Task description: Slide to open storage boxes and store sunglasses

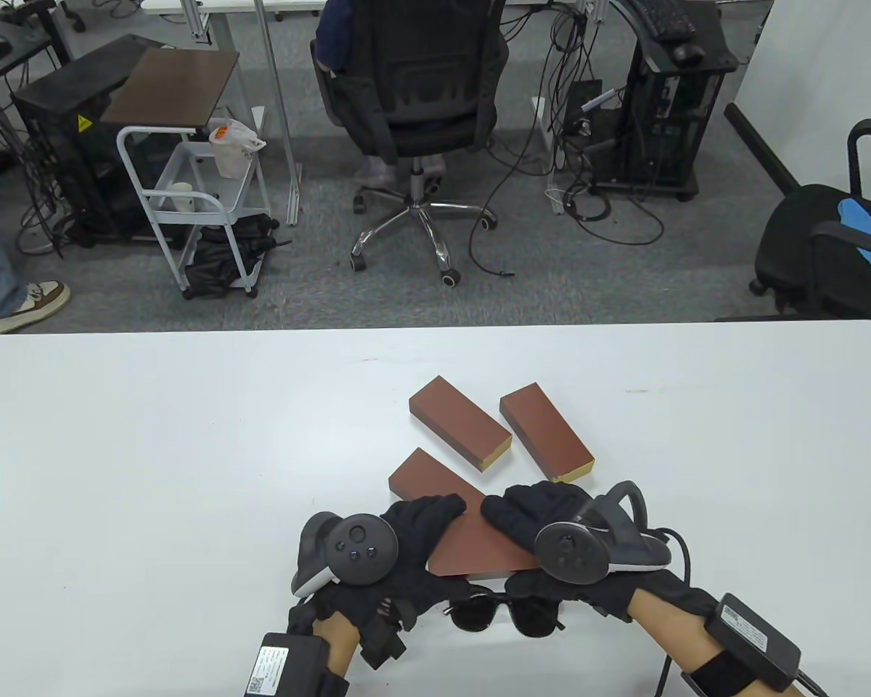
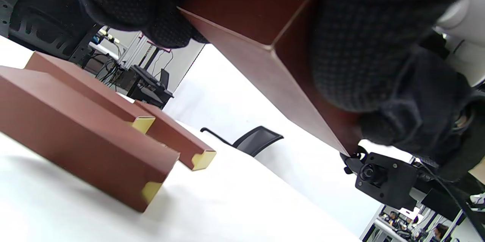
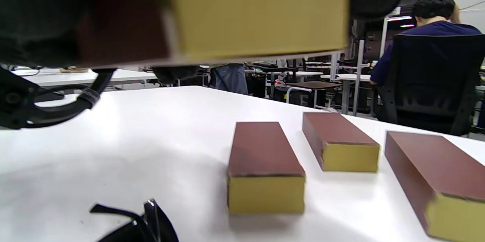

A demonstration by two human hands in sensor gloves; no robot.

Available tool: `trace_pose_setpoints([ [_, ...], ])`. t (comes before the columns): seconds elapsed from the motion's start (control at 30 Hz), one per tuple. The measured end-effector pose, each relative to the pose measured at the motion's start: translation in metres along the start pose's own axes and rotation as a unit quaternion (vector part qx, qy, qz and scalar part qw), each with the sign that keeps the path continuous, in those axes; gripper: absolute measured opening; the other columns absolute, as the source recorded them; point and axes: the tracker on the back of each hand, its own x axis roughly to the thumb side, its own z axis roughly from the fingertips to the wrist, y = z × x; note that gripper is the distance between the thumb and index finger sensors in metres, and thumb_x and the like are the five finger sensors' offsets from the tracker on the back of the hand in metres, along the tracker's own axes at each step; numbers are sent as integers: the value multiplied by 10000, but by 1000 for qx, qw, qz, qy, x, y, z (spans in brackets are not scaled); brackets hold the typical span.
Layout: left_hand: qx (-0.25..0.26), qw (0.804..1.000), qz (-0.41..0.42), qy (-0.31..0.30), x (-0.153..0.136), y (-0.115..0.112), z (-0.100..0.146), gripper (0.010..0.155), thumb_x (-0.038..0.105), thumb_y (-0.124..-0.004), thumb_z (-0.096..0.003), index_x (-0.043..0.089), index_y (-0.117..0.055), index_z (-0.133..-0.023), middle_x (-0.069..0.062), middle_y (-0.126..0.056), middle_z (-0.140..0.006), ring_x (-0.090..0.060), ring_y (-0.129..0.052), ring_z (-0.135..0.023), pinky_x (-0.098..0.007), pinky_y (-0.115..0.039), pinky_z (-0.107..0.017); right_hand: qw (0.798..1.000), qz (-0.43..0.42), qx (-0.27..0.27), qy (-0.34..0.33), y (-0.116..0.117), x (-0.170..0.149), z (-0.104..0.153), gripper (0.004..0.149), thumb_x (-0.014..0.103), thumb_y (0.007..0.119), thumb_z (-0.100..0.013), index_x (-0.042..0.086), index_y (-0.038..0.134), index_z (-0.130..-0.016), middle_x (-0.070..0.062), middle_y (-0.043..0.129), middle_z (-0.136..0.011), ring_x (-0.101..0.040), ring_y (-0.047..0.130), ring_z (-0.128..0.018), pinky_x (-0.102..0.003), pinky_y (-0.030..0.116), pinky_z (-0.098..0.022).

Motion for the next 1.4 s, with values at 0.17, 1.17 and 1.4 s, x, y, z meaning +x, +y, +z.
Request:
trace_pose_setpoints([
  [0.17, -20, 1000, 14, 17, -8, -3, 0, 955, 521, -1003, -285, 244, -553, -1080, -60, -663, -1075, -332, -762, -927, -545, -721, -639, 999, -39, -8, 32, 19, -23, 18, 918, 663, 816, -203, 322, 429, -962, -105, 522, -1003, -369, 644, -866, -542, 635, -652],
  [1.17, -40, 997, -13, 70, -32, -9, 6, 931, 524, -1021, -280, 325, -579, -1076, -52, -664, -1101, -325, -767, -968, -573, -721, -630, 969, -208, 14, 133, 45, -84, 54, 888, 441, 1006, -186, 309, 540, -931, -82, 579, -969, -350, 698, -823, -521, 667, -639],
  [1.4, -39, 996, -13, 83, -38, -7, 8, 931, 524, -1015, -283, 330, -573, -1078, -51, -656, -1106, -324, -763, -973, -569, -722, -631, 959, -230, 33, 160, 43, -105, 64, 864, 401, 1005, -210, 313, 540, -933, -79, 560, -984, -358, 691, -841, -522, 664, -646],
])
